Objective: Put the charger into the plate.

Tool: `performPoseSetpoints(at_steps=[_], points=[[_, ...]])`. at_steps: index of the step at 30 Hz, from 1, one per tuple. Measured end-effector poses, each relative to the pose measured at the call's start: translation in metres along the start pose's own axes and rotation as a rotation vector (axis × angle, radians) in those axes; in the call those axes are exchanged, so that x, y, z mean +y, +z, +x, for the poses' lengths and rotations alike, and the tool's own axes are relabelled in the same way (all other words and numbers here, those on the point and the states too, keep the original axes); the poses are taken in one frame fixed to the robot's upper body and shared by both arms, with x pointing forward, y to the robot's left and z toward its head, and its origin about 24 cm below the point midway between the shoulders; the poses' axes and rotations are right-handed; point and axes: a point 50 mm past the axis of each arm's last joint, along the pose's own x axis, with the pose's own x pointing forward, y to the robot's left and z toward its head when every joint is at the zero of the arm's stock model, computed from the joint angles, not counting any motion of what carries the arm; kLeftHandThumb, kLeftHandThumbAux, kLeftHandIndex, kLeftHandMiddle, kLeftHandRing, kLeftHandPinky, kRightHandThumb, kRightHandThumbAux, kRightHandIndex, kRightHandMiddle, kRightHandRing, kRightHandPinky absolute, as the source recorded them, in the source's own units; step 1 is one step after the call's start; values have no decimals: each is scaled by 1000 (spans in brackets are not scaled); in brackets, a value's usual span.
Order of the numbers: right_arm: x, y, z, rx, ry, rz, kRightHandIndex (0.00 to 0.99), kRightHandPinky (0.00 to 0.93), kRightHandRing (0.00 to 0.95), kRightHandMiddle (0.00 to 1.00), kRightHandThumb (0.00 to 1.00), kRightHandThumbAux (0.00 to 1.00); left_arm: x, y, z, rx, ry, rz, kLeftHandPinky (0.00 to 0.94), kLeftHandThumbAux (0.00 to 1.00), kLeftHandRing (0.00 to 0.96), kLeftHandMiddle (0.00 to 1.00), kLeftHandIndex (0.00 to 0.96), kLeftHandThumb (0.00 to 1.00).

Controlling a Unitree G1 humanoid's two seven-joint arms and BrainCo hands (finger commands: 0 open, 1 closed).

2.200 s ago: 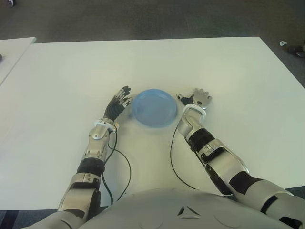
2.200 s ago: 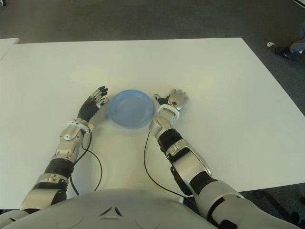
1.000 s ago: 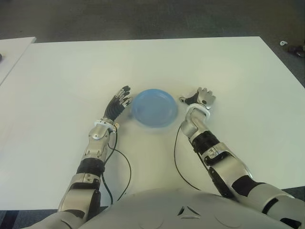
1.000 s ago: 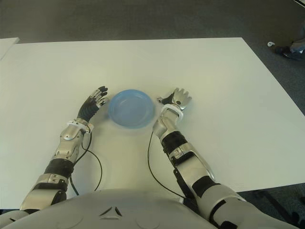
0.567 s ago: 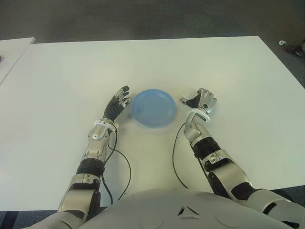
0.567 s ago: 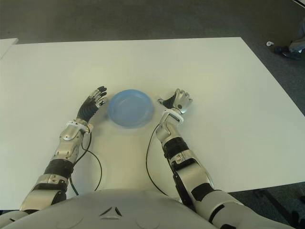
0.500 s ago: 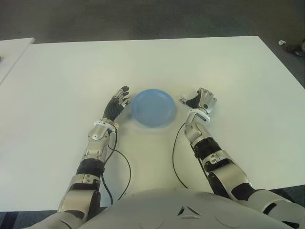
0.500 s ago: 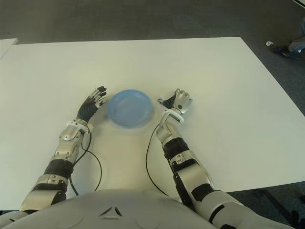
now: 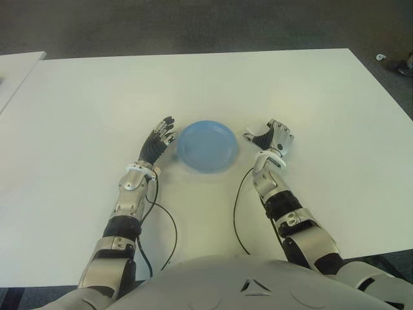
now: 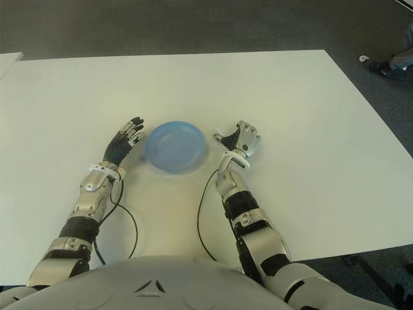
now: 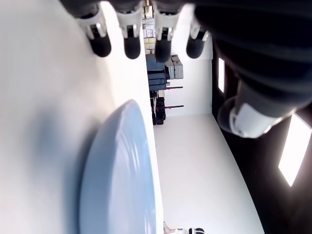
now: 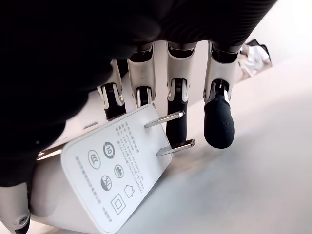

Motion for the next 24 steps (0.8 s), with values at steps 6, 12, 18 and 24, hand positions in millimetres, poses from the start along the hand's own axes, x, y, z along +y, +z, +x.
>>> performPoseSetpoints(at_steps=[6,12,18,24], points=[[0,-2,-1,-15,-2,14,463,670,482,464,961,651,0,0,0,0,0,0,43,583,61,90,91,0],[0,-4,-1,-25,-2,22,463,671,482,464,961,651,0,0,0,1,-2,3,36,581,59,92,98,0],[-3,-5,0,-41,-9,40,463,667,482,464,961,651,-1,0,0,2,-1,8,15,571,51,88,100,0],[-22,3,5,-40,19,82,462,658,481,337,962,658,-2,0,0,2,-2,6,12,552,50,89,105,0]])
